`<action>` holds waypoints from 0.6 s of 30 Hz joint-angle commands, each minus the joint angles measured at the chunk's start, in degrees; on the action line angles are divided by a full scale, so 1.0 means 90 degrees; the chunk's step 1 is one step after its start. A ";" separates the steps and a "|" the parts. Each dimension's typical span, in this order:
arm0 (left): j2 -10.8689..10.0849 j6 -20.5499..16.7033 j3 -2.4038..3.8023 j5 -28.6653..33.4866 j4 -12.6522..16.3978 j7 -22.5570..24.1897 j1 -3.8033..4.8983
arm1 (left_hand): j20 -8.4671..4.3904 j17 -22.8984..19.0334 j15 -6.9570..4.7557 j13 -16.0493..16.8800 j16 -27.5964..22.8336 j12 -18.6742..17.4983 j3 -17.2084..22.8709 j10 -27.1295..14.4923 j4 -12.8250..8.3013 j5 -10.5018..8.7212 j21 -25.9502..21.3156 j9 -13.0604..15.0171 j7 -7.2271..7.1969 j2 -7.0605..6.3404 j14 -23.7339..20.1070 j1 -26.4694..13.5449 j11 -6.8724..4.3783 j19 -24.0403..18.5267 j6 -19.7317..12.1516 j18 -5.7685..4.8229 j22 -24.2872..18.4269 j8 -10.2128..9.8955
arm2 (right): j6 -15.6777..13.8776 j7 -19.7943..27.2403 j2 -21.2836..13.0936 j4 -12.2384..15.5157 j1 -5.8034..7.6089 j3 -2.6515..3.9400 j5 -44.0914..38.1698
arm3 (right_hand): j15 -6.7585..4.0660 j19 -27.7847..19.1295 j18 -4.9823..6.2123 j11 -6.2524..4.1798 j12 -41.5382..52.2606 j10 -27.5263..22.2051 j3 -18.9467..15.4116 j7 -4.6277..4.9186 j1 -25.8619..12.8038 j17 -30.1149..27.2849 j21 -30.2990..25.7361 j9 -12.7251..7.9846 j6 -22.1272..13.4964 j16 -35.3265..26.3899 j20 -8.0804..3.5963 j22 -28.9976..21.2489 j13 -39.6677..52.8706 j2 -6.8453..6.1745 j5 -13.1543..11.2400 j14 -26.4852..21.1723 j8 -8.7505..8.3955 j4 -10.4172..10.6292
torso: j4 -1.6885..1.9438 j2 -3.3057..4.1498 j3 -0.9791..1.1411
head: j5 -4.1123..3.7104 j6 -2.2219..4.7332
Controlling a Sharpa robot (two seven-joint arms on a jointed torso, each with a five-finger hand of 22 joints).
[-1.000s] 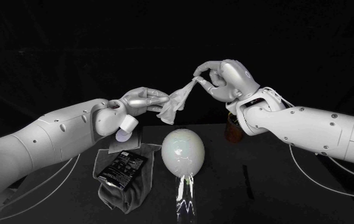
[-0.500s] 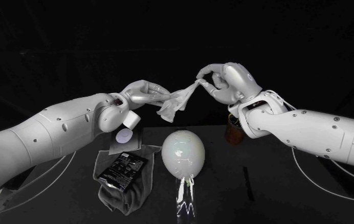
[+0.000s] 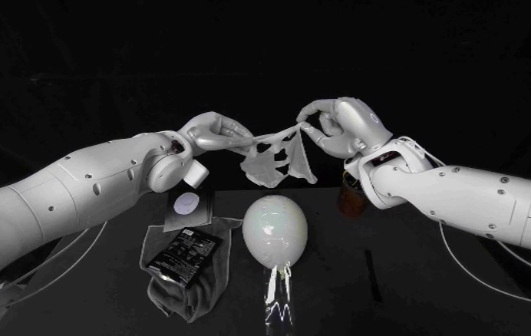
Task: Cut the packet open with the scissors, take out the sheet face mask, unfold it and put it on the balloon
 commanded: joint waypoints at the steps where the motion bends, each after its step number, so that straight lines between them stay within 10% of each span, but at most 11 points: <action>1: -0.0001 -0.0232 0.0014 -0.0252 0.0035 0.0058 0.0054 | 0.0001 0.0007 -0.0017 0.0005 0.0035 0.0030 0.0035 -0.0025 0.0001 0.0017 0.0037 0.0473 0.0001 -0.0018 -0.0041 -0.0060 -0.0007 0.0031 0.0044 0.0107 0.0005 0.0015 | 0.0414 -0.0308 0.0001 -0.0014 -0.0017 -0.0002 -0.0280 | 0.0008 0.0022 -0.0048 0.0011 0.0014 0.0044 -0.0035 0.0005 0.0059 0.1672 -0.0004 0.0009 0.0029 0.0029 -0.0002 0.1228 0.0597 0.0007 0.0018 0.0676 0.0056 0.0002 | -0.0003 -0.0003 -0.0002 | 0.0015 0.0010; 18: -0.0033 -0.0161 0.0010 -0.0484 0.0241 -0.0101 0.0136 | -0.0021 0.0012 -0.0025 0.0033 0.0086 0.0056 0.0112 -0.0035 -0.0123 0.0016 0.0104 0.0480 0.0007 -0.0016 -0.0041 -0.0199 -0.0009 0.0040 0.0048 0.0099 0.0056 0.0000 | 0.0303 -0.0366 -0.0009 0.0043 -0.0056 -0.0007 -0.0322 | 0.0008 0.0026 -0.0049 0.0011 0.0011 0.0043 -0.0035 0.0005 0.0061 0.1672 0.0004 0.0008 0.0029 0.0029 -0.0002 0.1231 0.0595 0.0008 0.0018 0.0676 0.0055 0.0001 | 0.0001 -0.0003 0.0001 | -0.0038 0.0057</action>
